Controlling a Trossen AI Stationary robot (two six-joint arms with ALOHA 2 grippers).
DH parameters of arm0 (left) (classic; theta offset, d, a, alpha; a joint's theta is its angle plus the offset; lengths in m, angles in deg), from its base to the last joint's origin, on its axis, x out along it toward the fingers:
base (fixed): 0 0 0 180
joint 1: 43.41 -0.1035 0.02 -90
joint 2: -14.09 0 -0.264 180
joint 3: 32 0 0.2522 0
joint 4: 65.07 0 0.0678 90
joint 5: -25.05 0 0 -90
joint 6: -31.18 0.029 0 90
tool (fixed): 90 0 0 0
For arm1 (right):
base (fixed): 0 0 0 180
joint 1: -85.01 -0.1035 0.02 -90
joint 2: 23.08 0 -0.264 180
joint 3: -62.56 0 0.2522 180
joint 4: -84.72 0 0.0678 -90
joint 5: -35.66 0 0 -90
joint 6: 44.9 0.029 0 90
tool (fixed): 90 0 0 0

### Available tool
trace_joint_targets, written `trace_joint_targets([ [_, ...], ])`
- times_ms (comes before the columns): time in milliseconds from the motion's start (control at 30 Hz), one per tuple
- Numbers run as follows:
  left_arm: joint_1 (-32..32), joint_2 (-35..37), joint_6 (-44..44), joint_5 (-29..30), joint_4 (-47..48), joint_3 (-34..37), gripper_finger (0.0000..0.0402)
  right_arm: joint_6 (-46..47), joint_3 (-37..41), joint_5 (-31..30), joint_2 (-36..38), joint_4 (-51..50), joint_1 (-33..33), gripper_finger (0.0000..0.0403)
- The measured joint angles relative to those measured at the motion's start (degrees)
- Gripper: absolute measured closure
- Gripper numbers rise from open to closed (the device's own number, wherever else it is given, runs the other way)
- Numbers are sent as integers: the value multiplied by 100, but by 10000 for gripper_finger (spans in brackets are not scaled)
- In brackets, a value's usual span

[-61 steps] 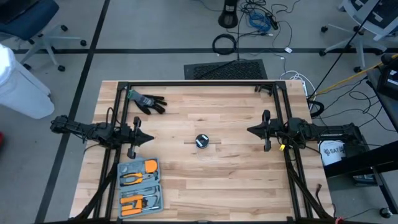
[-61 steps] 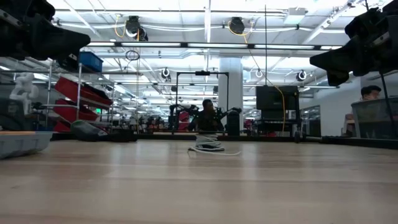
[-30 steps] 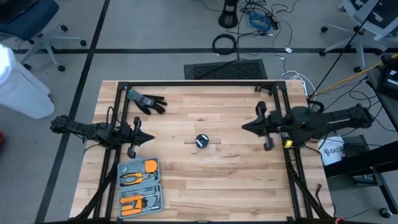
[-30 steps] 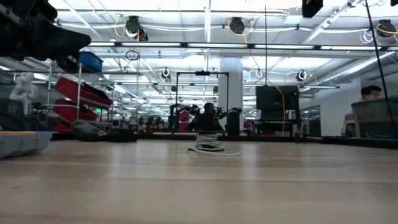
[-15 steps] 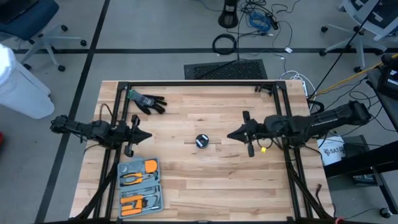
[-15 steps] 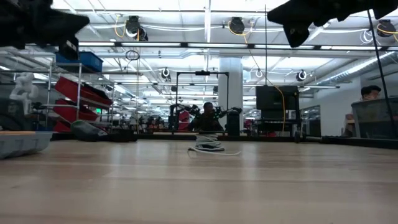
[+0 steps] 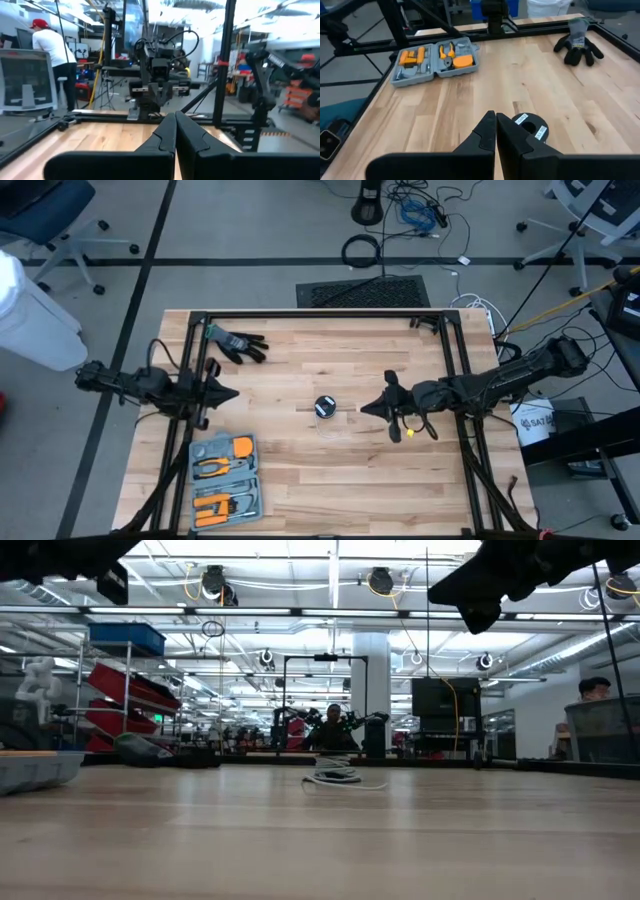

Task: Coil cords
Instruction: Uncoil the white cable wire from the spool

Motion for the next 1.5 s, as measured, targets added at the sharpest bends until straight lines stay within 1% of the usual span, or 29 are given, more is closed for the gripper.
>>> trace_joint_targets([
  [100,0,-630,131,74,1,-413,398,-1,0,17,16,-40,0,403],
  [267,36,-1916,322,88,25,-1304,398,46,0,34,20,-251,0,403],
  [367,147,-2721,561,85,383,-1869,398,346,0,58,20,-372,0,403],
  [433,226,-3192,718,74,663,-2220,398,392,0,225,20,-395,0,400],
  [500,291,-3574,994,-20,740,-2441,398,402,0,353,20,-396,0,396],
  [567,317,-3882,1332,-205,589,-2622,398,403,0,369,20,-393,-2,391],
  [633,332,-4157,1448,-283,401,-2690,398,379,0,361,1,-404,0,386],
  [800,328,-4697,676,-230,266,-2690,398,283,0,341,-261,-417,-22,370],
  [900,338,-5073,265,-216,282,-2649,398,8,0,322,-562,-338,-37,357],
  [1000,345,-5496,67,-207,270,-2644,398,-295,0,314,-928,-163,-37,339],
  [1100,365,-5894,-37,-172,255,-2644,398,-753,0,289,-1324,194,-37,319],
  [1300,365,-6521,-56,-157,148,-2642,398,-2027,0,-258,-1871,895,-37,266],
  [1433,365,-6742,-52,-100,-98,-2640,398,-2901,0,-365,-2234,1360,-36,234],
  [1500,361,-6784,-50,-58,-188,-2640,398,-3245,0,-555,-2496,1659,-37,223],
])
